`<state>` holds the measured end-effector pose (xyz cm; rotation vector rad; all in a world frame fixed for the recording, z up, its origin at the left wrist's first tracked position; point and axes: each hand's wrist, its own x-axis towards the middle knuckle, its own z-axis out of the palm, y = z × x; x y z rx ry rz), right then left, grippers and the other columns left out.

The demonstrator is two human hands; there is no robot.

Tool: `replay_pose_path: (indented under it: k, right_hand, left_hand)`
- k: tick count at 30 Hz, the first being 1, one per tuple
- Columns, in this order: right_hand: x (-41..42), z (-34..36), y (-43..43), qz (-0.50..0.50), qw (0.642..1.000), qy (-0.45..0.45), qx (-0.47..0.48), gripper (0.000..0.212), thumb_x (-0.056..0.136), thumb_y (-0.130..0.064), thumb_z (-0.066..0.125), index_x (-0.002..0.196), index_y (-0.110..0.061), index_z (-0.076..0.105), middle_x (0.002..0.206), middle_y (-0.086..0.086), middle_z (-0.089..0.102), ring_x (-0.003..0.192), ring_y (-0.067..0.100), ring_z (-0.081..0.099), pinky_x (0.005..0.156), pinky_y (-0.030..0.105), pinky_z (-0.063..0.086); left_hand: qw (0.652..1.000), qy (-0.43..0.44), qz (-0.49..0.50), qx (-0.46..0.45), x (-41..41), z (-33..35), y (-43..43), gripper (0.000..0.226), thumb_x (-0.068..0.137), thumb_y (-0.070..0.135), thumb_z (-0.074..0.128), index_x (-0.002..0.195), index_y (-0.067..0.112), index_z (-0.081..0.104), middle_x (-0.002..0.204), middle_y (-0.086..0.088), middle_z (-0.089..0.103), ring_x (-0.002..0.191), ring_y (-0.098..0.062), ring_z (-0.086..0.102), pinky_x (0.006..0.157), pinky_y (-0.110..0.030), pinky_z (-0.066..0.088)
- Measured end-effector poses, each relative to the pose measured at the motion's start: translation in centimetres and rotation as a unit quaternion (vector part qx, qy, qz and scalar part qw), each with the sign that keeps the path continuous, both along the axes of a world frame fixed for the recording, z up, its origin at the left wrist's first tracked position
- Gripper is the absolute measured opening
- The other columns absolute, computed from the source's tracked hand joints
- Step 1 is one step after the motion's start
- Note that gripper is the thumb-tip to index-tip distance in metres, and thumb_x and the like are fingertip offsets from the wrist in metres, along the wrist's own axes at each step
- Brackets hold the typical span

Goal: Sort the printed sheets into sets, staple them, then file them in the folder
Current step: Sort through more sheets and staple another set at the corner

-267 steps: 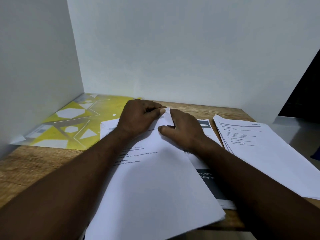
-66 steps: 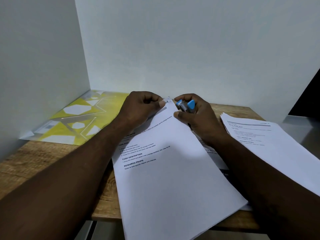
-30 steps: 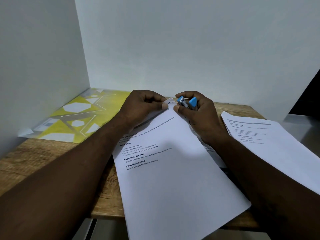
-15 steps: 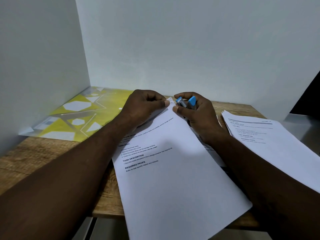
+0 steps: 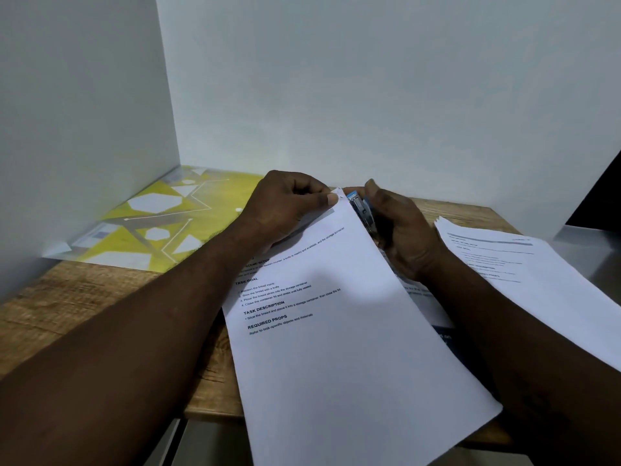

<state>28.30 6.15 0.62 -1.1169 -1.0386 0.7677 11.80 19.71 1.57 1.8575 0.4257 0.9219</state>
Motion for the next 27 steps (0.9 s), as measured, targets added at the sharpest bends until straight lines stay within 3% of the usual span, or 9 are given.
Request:
replay_pose_path:
  k: [2,4,6,9,12,16,19,22,27]
  right_hand:
    - [-0.3,0.0,-0.2,-0.027,0.997,-0.072,0.005,0.061,0.086,-0.059,0.076,0.119,-0.008,0.076,0.089,0.015,0.061,0.076,0.029,0.047,0.066,0.034,0.029]
    - [-0.5,0.3,-0.6,-0.037,0.989,-0.14,-0.006,0.04,0.089,-0.048,0.079,0.114,-0.017,0.078,0.089,0.01,0.066,0.076,0.024,0.054,0.068,0.031,0.039]
    - [-0.7,0.7,-0.9,-0.051,0.978,-0.203,-0.014,0.024,0.093,-0.024,0.08,0.115,-0.018,0.076,0.086,-0.012,0.074,0.074,0.004,0.063,0.067,0.015,0.046]
    - [-0.6,0.8,-1.2,-0.074,0.947,-0.311,-0.021,0.029,0.086,-0.02,0.086,0.112,-0.024,0.074,0.08,-0.026,0.071,0.075,-0.007,0.062,0.074,0.009,0.044]
    - [-0.6,1.0,-1.4,-0.086,0.933,-0.35,-0.017,0.031,0.081,-0.016,0.09,0.1,-0.031,0.071,0.071,-0.032,0.064,0.072,-0.008,0.06,0.073,0.005,0.04]
    - [-0.7,1.1,-1.5,-0.099,0.928,-0.358,-0.007,0.029,0.079,-0.018,0.093,0.099,-0.027,0.075,0.078,-0.029,0.069,0.073,-0.012,0.059,0.073,0.005,0.041]
    - [-0.9,1.0,-1.3,-0.116,0.923,-0.368,-0.007,0.03,0.08,-0.021,0.092,0.106,-0.019,0.079,0.093,-0.012,0.079,0.081,-0.002,0.066,0.076,0.01,0.047]
    - [-0.9,1.0,-1.2,-0.128,0.917,-0.377,-0.002,0.032,0.081,-0.024,0.091,0.111,-0.018,0.079,0.101,-0.005,0.08,0.09,0.005,0.071,0.08,0.016,0.052]
    - [-0.7,0.9,-1.0,-0.137,0.908,-0.395,-0.01,0.029,0.082,-0.026,0.09,0.107,-0.017,0.079,0.099,-0.005,0.08,0.085,0.002,0.069,0.077,0.014,0.049]
  left_hand:
    - [1.0,0.002,-0.006,0.003,-0.1,0.0,-0.1,0.014,0.086,0.027,0.084,0.08,0.015,0.08,0.085,-0.005,0.078,0.076,-0.011,0.065,0.079,-0.033,0.053]
    - [1.0,0.011,-0.007,0.011,-0.1,0.0,-0.2,0.012,0.087,0.025,0.083,0.081,0.015,0.08,0.076,0.0,0.074,0.072,-0.009,0.061,0.074,-0.03,0.05]
    - [0.999,0.027,-0.002,0.029,-0.1,0.0,-0.2,0.012,0.088,0.024,0.083,0.079,0.016,0.079,0.07,0.006,0.068,0.067,-0.006,0.057,0.07,-0.026,0.046]
    - [0.996,0.047,0.003,0.069,-0.1,0.0,-0.4,0.015,0.088,0.026,0.083,0.075,0.019,0.077,0.065,0.013,0.064,0.063,-0.002,0.054,0.065,-0.023,0.043]
    - [0.994,0.05,0.003,0.096,-0.1,0.1,-0.4,0.017,0.089,0.027,0.082,0.073,0.025,0.076,0.064,0.013,0.064,0.062,0.0,0.054,0.062,-0.02,0.042]
    - [0.99,0.059,0.009,0.127,-0.1,0.2,-0.4,0.022,0.09,0.029,0.081,0.07,0.033,0.074,0.063,0.018,0.065,0.062,0.003,0.055,0.063,-0.02,0.042]
    - [0.988,0.064,0.007,0.137,0.0,0.1,-0.4,0.021,0.09,0.03,0.081,0.071,0.033,0.074,0.064,0.017,0.065,0.063,0.002,0.054,0.064,-0.023,0.042]
    - [0.989,0.059,0.001,0.139,0.1,0.0,-0.3,0.014,0.089,0.034,0.081,0.076,0.029,0.079,0.074,0.004,0.074,0.069,-0.005,0.057,0.068,-0.03,0.045]
    - [0.989,0.055,0.002,0.136,0.2,-0.1,-0.2,0.015,0.087,0.038,0.079,0.082,0.024,0.081,0.082,-0.009,0.075,0.074,-0.011,0.06,0.073,-0.042,0.052]
